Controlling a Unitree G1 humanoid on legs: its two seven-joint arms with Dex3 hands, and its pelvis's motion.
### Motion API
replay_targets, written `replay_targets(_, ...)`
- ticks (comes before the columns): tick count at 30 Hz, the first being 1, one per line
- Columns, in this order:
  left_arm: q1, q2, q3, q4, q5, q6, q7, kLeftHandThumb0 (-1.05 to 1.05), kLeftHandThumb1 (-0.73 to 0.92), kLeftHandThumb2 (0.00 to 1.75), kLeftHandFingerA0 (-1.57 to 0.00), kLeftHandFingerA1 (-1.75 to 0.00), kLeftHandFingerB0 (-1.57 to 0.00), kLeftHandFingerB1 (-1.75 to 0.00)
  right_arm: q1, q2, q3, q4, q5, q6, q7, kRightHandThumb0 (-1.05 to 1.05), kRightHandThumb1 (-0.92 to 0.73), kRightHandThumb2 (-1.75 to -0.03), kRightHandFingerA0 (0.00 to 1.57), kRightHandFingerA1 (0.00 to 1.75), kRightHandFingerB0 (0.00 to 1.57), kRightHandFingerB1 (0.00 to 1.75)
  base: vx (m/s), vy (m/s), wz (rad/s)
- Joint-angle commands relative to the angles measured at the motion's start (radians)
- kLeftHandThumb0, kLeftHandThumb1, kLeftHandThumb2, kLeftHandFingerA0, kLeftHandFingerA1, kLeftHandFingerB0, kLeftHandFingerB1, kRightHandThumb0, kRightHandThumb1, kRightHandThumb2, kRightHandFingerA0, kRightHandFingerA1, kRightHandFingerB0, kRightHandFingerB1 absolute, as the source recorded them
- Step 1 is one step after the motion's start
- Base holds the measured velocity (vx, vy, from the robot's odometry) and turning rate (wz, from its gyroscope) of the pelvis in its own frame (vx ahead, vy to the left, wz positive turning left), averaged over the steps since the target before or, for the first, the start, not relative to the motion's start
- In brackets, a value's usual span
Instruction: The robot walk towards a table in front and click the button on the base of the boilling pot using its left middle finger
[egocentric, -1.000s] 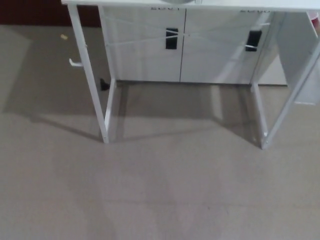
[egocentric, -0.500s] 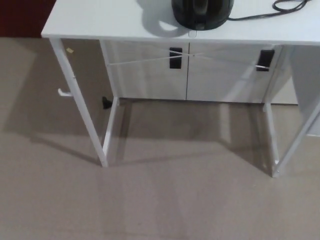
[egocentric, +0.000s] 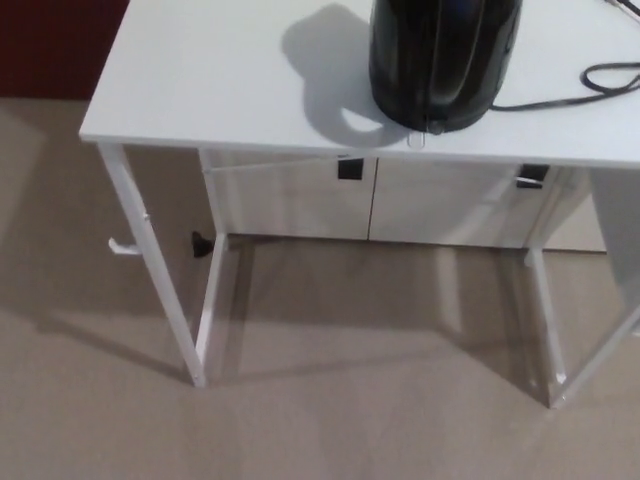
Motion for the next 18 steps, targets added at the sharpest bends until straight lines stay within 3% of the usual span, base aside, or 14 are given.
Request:
replay_targets(1, 0.003, 0.010, -0.003, 0.004, 0.012, -0.006, 0.009, -0.54, 0.46, 0.78, -0.57, -0.52, -0.38, -0.46, -0.005, -0.006, -0.001, 0.011, -0.002, 0.000, -0.005, -0.27, -0.54, -0.56, 0.67, 0.46, 0.52, 0.44, 0.07, -0.206, 0.14)
replay_targets(10, 0.002, 0.006, -0.001, 0.017, 0.005, -0.005, 0.005, -0.53, 0.46, 0.78, -0.55, -0.52, -0.37, -0.46, -0.011, -0.016, 0.012, 0.024, -0.018, -0.003, -0.013, -0.28, -0.54, -0.56, 0.67, 0.46, 0.53, 0.44, 0.15, -0.237, 0.05)
replay_targets(18, 0.009, 0.012, -0.001, 0.021, 0.006, -0.025, 0.002, -0.54, 0.46, 0.79, -0.56, -0.52, -0.37, -0.46, -0.012, -0.015, 0.018, 0.025, -0.016, -0.004, -0.007, -0.29, -0.54, -0.56, 0.65, 0.46, 0.51, 0.43, 0.05, -0.016, -0.02)
